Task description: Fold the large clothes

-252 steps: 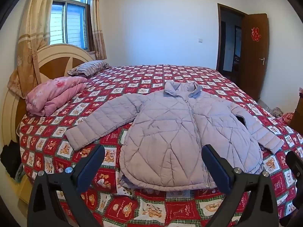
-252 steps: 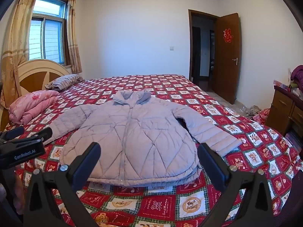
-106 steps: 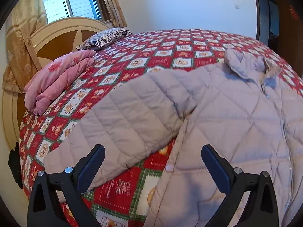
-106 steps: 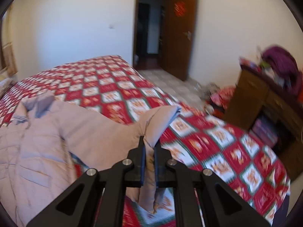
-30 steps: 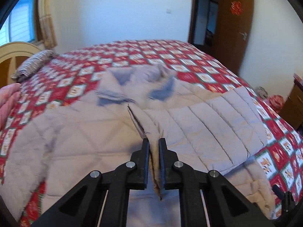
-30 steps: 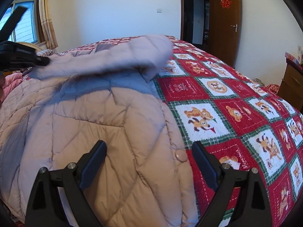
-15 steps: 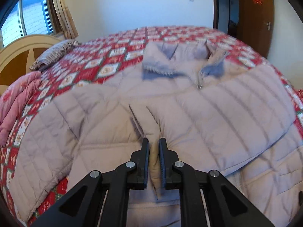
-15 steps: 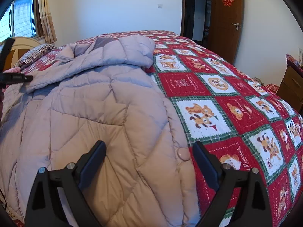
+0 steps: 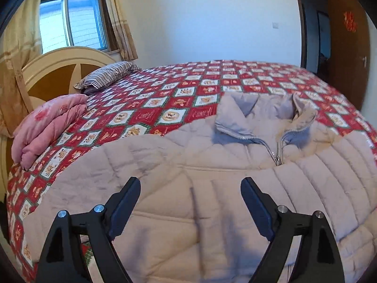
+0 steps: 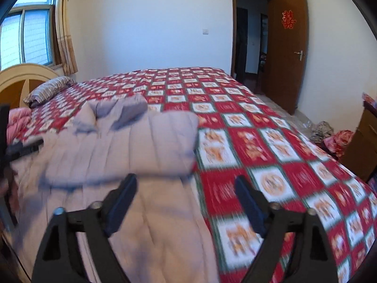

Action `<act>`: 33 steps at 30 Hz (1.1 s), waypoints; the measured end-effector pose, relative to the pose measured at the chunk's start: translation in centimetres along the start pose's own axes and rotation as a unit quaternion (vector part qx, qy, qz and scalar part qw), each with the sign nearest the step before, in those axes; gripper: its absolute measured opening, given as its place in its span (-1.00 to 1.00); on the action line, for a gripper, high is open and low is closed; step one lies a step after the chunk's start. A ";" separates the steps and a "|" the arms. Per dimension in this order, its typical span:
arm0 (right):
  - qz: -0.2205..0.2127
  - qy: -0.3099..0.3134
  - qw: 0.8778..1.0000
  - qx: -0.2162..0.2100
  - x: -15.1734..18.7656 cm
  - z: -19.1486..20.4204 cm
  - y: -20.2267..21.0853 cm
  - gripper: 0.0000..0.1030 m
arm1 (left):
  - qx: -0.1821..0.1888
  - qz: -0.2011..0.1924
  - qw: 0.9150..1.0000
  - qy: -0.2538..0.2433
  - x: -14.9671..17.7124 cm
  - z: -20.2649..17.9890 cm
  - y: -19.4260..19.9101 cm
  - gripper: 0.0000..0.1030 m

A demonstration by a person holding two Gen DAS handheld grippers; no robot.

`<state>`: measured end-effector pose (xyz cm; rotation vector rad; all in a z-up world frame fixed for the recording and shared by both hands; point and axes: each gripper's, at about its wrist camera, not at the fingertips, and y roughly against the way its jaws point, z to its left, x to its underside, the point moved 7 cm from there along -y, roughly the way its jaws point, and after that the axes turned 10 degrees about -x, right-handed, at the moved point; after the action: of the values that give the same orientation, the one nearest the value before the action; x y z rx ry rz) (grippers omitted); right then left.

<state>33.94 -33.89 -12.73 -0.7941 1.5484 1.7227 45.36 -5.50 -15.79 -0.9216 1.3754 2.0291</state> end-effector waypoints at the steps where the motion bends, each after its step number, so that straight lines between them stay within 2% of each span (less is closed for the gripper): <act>1: -0.001 -0.006 1.000 -0.014 -0.9 0.2 -1.2 0.58 | -0.010 -0.002 1.000 -0.011 0.0 -0.7 -0.5 0.70; 2: -0.006 -0.010 1.000 -0.023 -1.8 0.4 -2.4 0.58 | -0.036 -0.006 0.999 -0.028 0.2 -1.3 -1.5 0.70; 4: -0.009 -0.009 1.000 -0.025 -3.0 0.7 -5.1 0.58 | -0.052 0.004 0.998 -0.040 1.0 -1.9 -2.8 0.70; 6: 0.003 -0.005 1.000 -0.029 -2.9 1.2 -7.6 0.58 | -0.050 0.035 0.997 -0.036 2.3 -1.8 -4.8 0.70; 10: 0.062 0.014 0.997 -0.035 -0.8 2.3 -12.2 0.43 | -0.031 0.049 0.998 -0.019 3.3 -1.7 -6.2 0.70; 12: 0.080 0.019 0.996 -0.031 0.5 2.3 -13.6 0.42 | -0.023 0.052 0.998 -0.018 3.7 -2.0 -6.7 0.70; 15: 0.093 0.017 0.995 -0.031 2.1 1.9 -14.5 0.42 | -0.013 0.061 0.998 -0.013 4.1 -2.3 -7.5 0.76; 21: 0.105 0.025 0.994 -0.027 2.6 1.8 -15.3 0.46 | -0.008 0.076 0.997 -0.010 4.7 -2.5 -8.0 0.87; 33: 0.113 0.045 0.993 -0.007 3.0 2.1 -16.2 0.51 | -0.008 0.079 0.997 -0.003 4.9 -2.7 -8.0 0.91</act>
<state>45.38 -30.55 -24.34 -0.7339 1.7453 1.8828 48.75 -4.97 -24.95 -0.8355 1.4714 2.1590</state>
